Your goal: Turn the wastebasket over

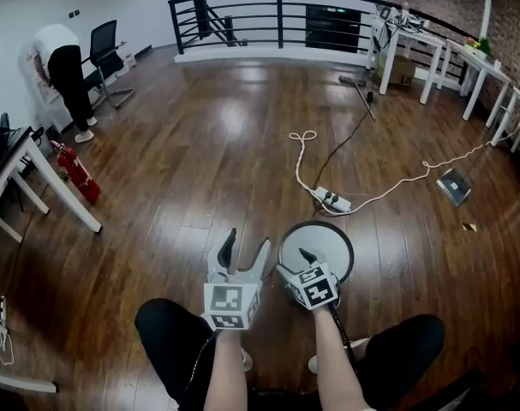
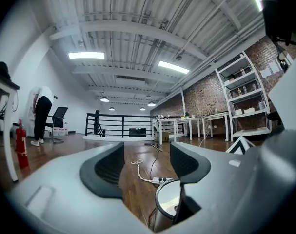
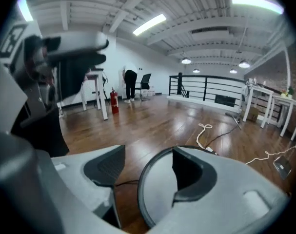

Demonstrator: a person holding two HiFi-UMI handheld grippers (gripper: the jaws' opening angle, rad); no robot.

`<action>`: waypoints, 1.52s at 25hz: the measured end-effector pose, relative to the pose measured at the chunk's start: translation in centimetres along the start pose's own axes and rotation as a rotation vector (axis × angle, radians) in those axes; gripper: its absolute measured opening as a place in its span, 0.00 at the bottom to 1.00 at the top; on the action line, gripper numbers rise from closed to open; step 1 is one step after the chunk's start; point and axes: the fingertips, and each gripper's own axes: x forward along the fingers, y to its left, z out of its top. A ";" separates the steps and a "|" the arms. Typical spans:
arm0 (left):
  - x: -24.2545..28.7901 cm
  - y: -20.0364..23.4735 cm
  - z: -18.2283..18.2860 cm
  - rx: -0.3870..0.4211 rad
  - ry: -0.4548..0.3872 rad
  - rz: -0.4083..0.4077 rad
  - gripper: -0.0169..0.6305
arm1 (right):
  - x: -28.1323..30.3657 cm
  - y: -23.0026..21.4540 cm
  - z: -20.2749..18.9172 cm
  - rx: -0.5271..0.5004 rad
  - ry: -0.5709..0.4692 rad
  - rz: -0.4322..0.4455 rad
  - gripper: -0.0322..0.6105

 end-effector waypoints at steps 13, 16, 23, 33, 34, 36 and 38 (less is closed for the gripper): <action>1.2 3.8 -2.3 -0.068 0.050 0.049 0.52 | 10.9 -0.2 -5.3 -0.170 0.294 -0.082 0.45; 1.0 4.5 -2.3 -0.078 0.047 0.067 0.51 | 11.2 -0.5 -5.6 -0.209 0.325 -0.136 0.37; 0.6 4.5 -2.5 -0.082 0.047 0.078 0.51 | 10.5 -0.6 -6.0 -0.165 0.275 -0.215 0.25; 0.7 3.6 -3.4 -0.126 0.055 0.070 0.49 | 7.1 -0.5 -5.8 -0.050 0.182 -0.145 0.18; 0.7 3.5 -3.5 -0.129 0.055 0.070 0.49 | 6.7 -0.6 -5.5 -0.039 0.168 -0.131 0.17; 0.7 3.3 -3.7 -0.138 0.055 0.071 0.49 | 5.4 -0.8 -4.6 -0.005 0.131 -0.107 0.17; 0.7 3.2 -4.1 -0.148 0.056 0.072 0.48 | 4.1 -1.5 -3.5 0.039 0.074 -0.089 0.17</action>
